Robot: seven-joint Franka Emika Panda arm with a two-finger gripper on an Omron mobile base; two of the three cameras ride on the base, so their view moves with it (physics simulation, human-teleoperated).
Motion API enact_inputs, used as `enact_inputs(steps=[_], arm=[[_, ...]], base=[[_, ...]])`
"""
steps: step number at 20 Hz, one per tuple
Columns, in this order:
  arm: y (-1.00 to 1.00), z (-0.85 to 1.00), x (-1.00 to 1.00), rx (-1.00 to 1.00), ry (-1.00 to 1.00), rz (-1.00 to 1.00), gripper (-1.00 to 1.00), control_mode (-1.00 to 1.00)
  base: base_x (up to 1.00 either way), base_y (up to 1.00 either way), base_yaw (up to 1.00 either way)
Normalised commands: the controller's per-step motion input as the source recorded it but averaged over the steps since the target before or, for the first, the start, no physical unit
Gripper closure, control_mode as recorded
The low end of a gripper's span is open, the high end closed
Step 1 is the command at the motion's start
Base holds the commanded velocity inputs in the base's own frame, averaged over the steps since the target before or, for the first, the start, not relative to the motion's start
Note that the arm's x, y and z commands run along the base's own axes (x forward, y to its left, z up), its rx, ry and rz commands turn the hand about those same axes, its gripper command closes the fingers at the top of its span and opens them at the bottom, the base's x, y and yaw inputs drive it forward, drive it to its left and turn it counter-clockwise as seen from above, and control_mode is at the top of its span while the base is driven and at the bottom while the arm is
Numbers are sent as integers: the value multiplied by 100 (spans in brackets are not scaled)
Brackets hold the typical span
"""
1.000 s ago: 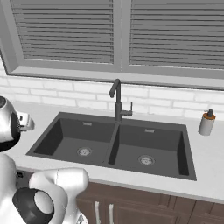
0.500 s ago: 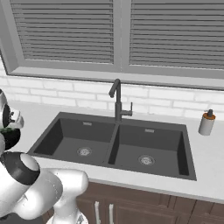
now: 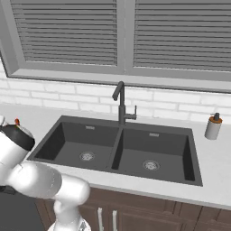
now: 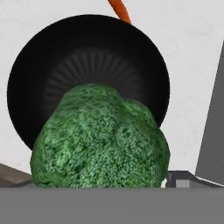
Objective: Pick the broccoli from the sink and place it in the bowl. Then pick the bowl and place it in the microwave. Then close the microwave door and press the start button.
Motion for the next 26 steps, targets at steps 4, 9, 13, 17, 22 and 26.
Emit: enact_inputs(steps=[4, 9, 13, 17, 22, 26], arm=[[27, -35, 12, -15, 7, 0, 100, -100], [3, -38, 32, -7, 8, 0, 100, -100], [0, -39, 23, -4, 3, 0, 100, -100], [0, -25, 18, -2, 1, 0, 100, -100], [0, -12, 7, 0, 0, 0, 100, -100], [0, -38, -2, 0, -1, 0, 100, -100]], base=[[0, 0, 0], [0, 0, 0], [0, 0, 0], [0, 0, 0], [0, 0, 0], [0, 0, 0]])
